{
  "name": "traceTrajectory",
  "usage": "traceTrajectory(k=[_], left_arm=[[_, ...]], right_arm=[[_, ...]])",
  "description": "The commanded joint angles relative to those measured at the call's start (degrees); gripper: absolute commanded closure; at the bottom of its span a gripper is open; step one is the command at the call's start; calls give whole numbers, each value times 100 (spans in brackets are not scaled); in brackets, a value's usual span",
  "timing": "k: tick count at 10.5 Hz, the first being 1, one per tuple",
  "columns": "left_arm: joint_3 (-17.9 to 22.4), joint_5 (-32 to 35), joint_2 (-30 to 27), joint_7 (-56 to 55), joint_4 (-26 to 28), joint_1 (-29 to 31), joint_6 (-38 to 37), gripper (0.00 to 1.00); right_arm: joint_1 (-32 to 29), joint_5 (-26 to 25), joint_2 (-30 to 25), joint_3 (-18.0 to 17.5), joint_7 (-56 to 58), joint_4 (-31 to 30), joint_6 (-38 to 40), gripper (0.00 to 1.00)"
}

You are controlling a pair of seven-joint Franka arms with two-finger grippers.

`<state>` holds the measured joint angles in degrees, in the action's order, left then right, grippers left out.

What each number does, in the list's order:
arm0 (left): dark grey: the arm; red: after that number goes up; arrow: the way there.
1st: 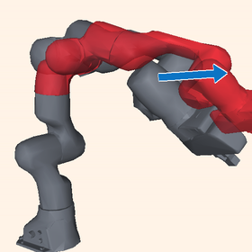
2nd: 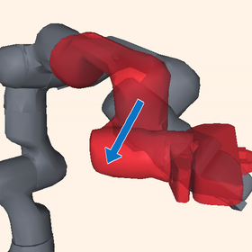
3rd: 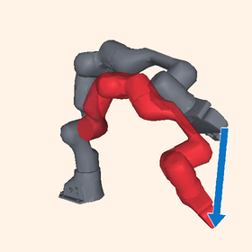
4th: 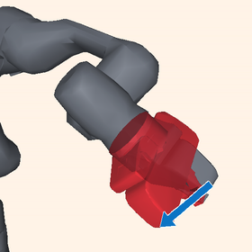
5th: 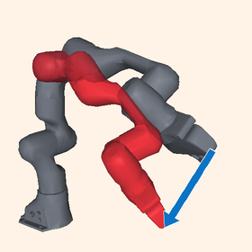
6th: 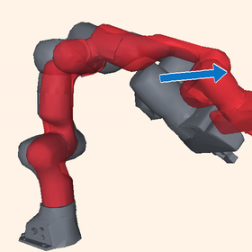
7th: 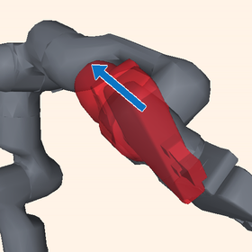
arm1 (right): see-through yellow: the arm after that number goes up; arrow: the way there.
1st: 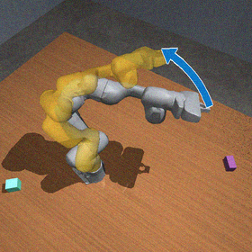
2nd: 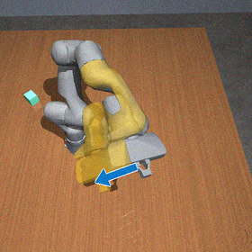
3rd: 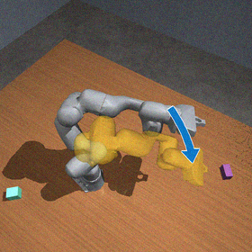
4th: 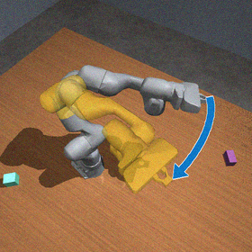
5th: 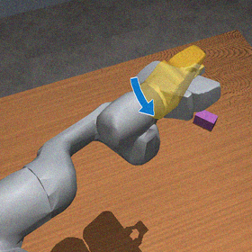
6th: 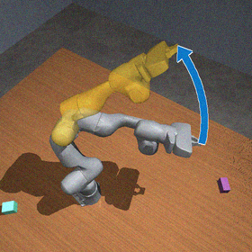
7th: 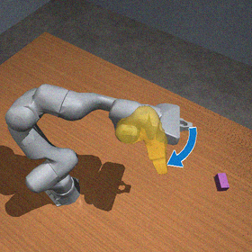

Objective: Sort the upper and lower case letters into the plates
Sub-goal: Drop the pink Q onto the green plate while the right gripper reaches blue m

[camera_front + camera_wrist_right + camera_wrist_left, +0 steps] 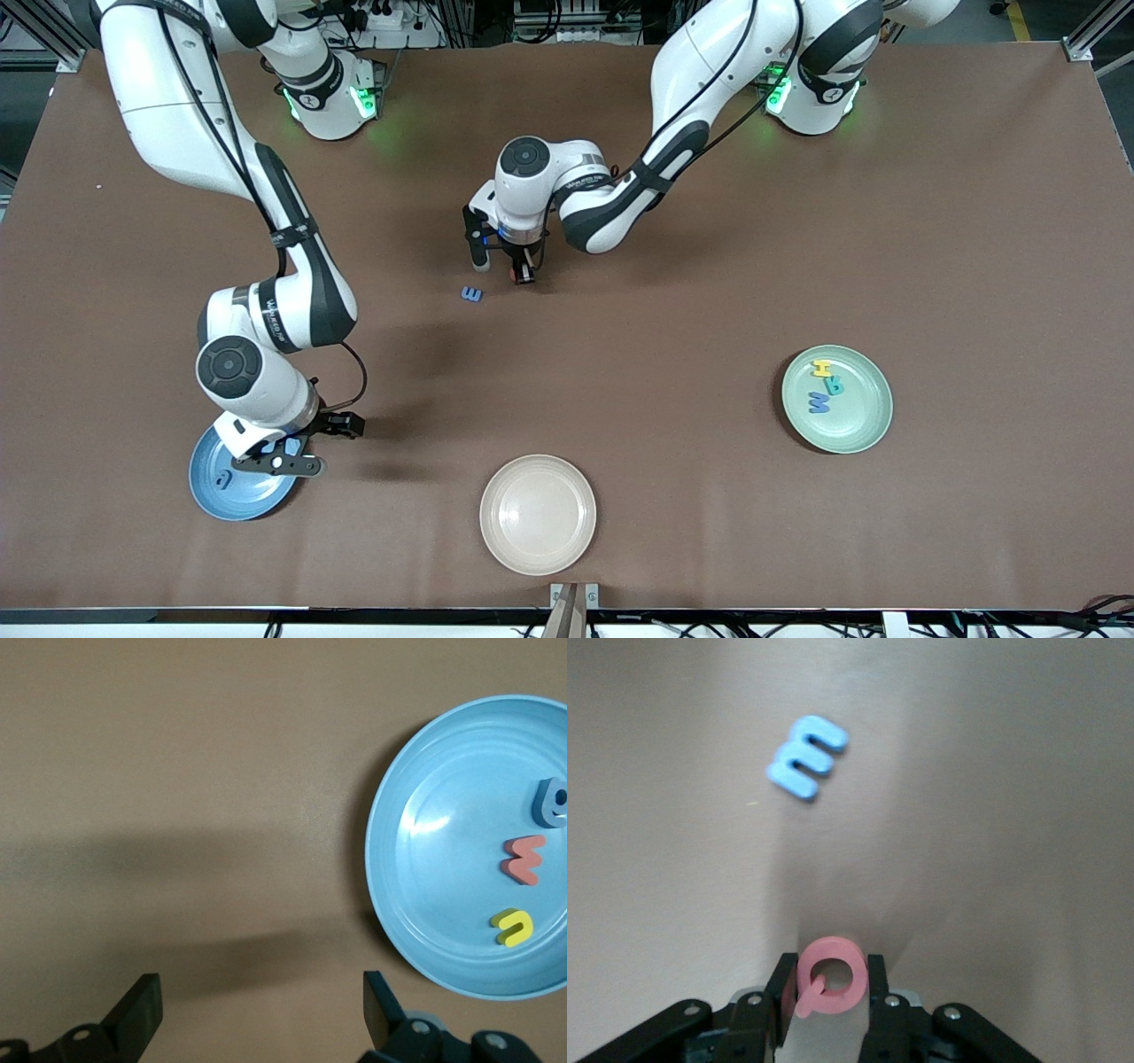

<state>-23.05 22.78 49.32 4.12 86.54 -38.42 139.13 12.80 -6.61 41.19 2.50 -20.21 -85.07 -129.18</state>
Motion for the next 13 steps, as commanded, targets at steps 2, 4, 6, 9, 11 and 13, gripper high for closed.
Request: traceTrajectory(k=[2, 4, 6, 9, 11, 13], left_arm=[[-24, -711, -1377, 62, 187, 885, -1525, 100], [-42, -1010, -2002, 98, 336, 1825, -2107, 100], [-33, -1275, -2259, 63, 416, 2695, -2433, 100], [-33, -1337, -2094, 124, 469, 3804, -2540, 100], [37, -1346, -1988, 81, 460, 4069, -2540, 100], [317, -1249, -1952, 194, 591, 4359, -2549, 100]], right_arm=[[327, 1, -41, 5, -606, 17, 138, 0], [834, -60, -128, 14, -441, -97, 463, 0], [1266, -60, -330, -4, -38, -482, 367, 0], [1637, -60, -866, -222, 700, -1999, -991, 0], [1646, -60, -1094, -565, 1306, -2574, -1250, 0], [1786, -60, -1244, -820, 1790, -2812, -1242, 0]])
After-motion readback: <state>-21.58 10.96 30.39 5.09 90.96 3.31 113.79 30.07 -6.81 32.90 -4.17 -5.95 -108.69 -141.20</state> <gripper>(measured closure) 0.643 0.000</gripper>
